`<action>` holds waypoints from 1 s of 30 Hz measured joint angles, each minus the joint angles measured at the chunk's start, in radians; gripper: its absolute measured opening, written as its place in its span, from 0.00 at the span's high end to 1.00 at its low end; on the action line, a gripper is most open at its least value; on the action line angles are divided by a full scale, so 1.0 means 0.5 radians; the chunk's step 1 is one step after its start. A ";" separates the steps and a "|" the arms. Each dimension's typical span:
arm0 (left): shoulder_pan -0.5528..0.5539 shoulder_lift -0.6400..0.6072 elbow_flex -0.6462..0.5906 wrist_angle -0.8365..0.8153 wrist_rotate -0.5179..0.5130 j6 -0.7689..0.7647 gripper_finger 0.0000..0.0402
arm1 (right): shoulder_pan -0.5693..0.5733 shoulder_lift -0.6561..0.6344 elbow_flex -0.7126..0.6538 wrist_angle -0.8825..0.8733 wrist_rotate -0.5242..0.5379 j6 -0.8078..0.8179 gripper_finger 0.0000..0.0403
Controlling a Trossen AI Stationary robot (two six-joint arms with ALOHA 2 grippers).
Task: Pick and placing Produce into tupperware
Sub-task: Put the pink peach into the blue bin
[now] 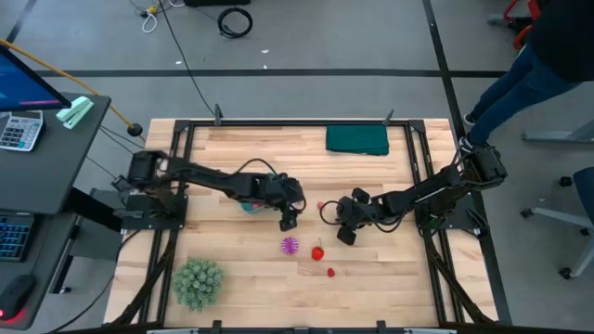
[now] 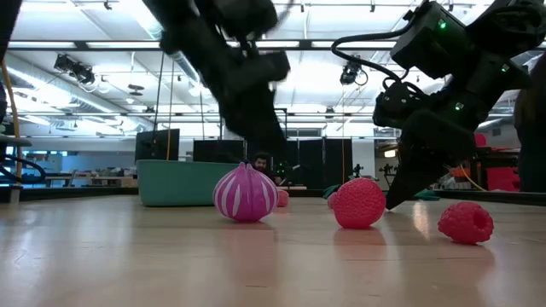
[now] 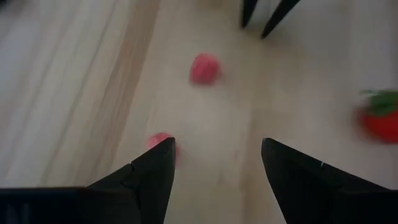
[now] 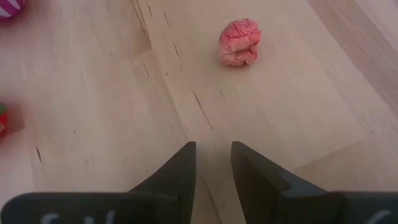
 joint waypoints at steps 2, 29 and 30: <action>0.031 0.094 0.000 0.073 -0.001 -0.001 0.40 | 0.000 0.000 0.000 0.001 0.003 -0.002 0.73; 0.166 0.320 0.001 0.186 -0.004 -0.042 0.56 | 0.000 0.000 0.000 0.001 0.020 -0.020 0.73; 0.167 0.320 0.001 0.186 -0.004 -0.042 0.59 | 0.000 0.000 0.000 0.001 0.020 -0.020 0.73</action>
